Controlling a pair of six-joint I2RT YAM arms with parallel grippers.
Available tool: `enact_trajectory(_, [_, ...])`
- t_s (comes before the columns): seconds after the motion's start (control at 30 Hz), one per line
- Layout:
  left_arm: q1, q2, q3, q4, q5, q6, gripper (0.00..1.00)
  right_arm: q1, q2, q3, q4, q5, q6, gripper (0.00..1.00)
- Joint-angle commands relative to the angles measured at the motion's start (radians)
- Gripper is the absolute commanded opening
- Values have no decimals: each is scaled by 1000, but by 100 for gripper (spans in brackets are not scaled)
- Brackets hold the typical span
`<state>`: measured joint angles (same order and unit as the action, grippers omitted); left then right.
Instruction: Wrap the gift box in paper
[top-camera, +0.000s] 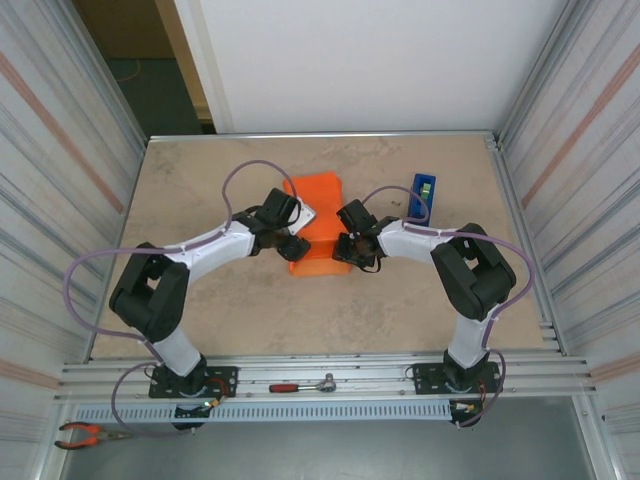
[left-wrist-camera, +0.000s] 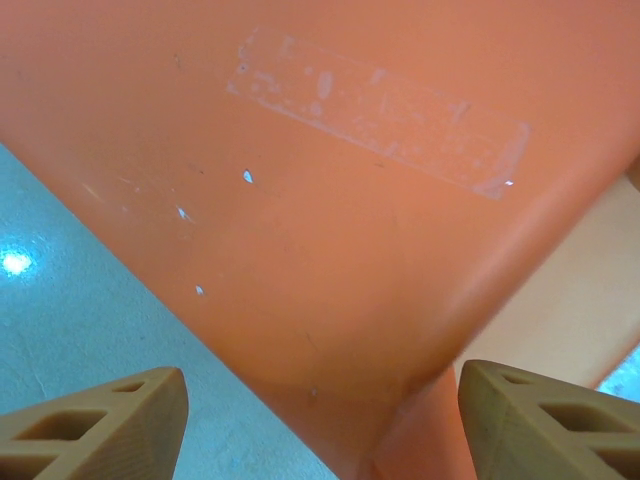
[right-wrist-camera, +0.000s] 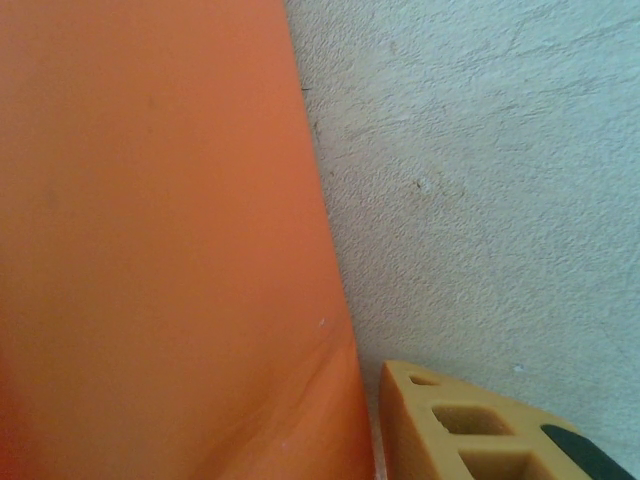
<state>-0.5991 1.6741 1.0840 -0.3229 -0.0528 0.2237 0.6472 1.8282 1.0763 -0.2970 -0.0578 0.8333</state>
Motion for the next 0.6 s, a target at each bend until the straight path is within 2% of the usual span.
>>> enact_trajectory(0.0, [-4, 32, -18, 62, -45, -2, 72, -4, 3, -12, -8, -9, -7, 37])
enact_trajectory(0.37, [-51, 99, 18, 72, -125, -11, 68, -4, -20, -3, -20, -8, -6, 37])
enact_trajectory(0.57, [-51, 119, 36, 50, -119, -14, 67, -4, -71, -20, -32, -10, -2, 42])
